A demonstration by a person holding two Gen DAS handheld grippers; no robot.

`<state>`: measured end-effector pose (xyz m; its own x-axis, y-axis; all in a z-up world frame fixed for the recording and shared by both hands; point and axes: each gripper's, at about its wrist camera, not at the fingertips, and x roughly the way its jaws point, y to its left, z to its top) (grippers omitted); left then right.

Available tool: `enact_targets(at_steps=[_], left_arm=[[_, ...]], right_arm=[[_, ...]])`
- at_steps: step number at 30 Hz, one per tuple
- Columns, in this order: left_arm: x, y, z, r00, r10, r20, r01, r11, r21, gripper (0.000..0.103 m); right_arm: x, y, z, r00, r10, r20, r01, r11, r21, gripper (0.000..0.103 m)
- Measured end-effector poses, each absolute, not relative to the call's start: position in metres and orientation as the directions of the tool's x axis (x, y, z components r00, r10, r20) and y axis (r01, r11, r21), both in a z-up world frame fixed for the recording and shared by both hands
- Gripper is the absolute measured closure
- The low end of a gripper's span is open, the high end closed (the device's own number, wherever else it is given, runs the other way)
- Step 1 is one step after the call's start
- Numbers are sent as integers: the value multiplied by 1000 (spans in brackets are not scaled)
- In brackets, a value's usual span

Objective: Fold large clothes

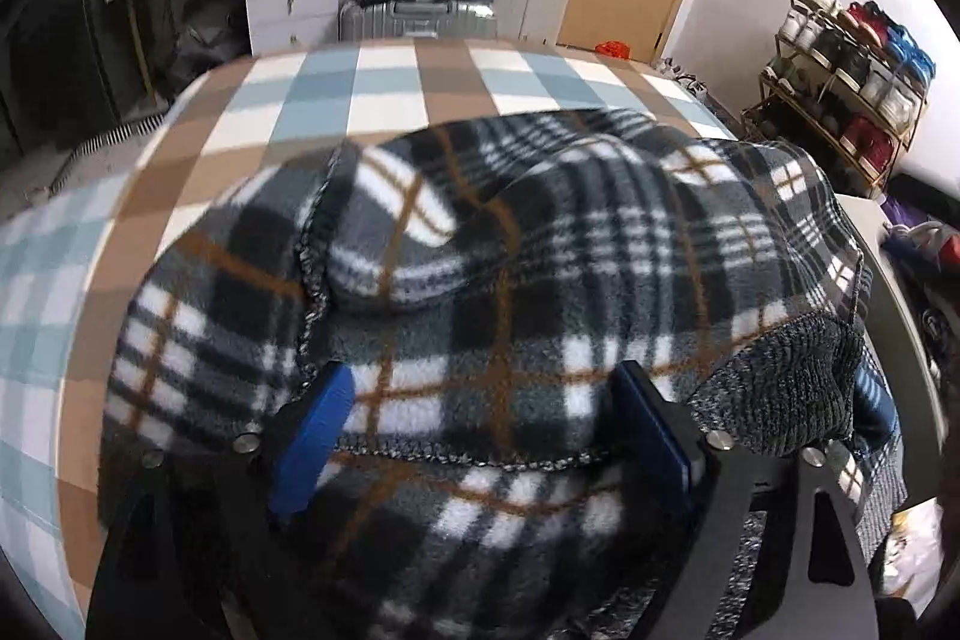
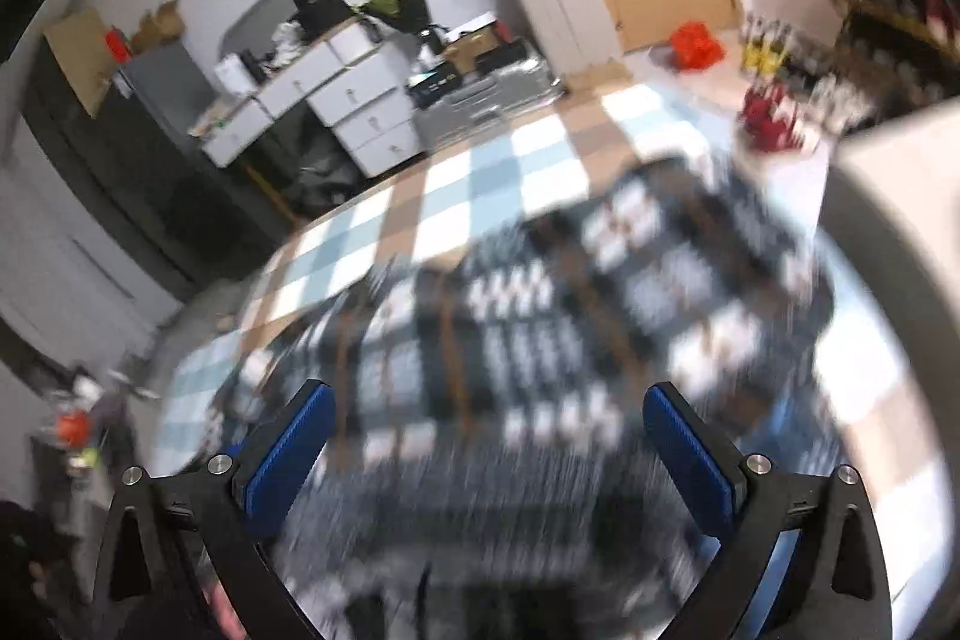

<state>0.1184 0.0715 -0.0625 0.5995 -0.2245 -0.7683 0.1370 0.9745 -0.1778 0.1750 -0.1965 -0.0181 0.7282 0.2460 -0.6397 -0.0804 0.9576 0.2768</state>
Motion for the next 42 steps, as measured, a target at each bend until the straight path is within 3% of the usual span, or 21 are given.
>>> enact_targets(at_steps=[5, 8, 12, 15, 19, 23, 28, 35, 39, 42], left_arm=[[116, 74, -65, 582, -237, -778, 165, 971, -173, 15], [110, 71, -63, 579, -233, -781, 173, 972, -161, 15], [109, 71, -64, 581, -215, -785, 179, 975, -134, 15], [110, 74, -64, 575, -222, -787, 179, 973, -143, 15], [107, 77, -63, 573, -234, -785, 183, 971, -156, 15], [104, 81, -63, 566, -233, -791, 178, 971, -159, 15], [106, 82, -64, 561, -239, -792, 168, 970, -174, 15], [106, 84, -63, 562, -251, -788, 172, 967, -186, 15], [106, 87, -61, 561, -257, -787, 161, 966, -200, 15], [103, 91, -58, 550, -291, -783, 138, 956, -258, 16]], right_arm=[[245, -142, -25, 581, 165, -797, -144, 985, 99, 0], [264, -130, -57, 511, -23, -859, -101, 991, -87, 0], [264, -131, -94, 421, -61, -905, -162, 977, -141, 0], [257, -132, -97, 460, -60, -886, -189, 968, -163, 0], [253, -146, -79, 468, 9, -884, -187, 978, -90, 1], [241, -160, -38, 591, 10, -806, -149, 984, -98, 0], [245, -171, -73, 447, -134, -884, -150, 964, -222, 0], [215, -203, -93, 452, -69, -889, -226, 956, -189, 0], [199, -210, -62, 511, -85, -856, -174, 964, -200, 1], [166, -201, -46, 569, 16, -822, -229, 963, -140, 0]])
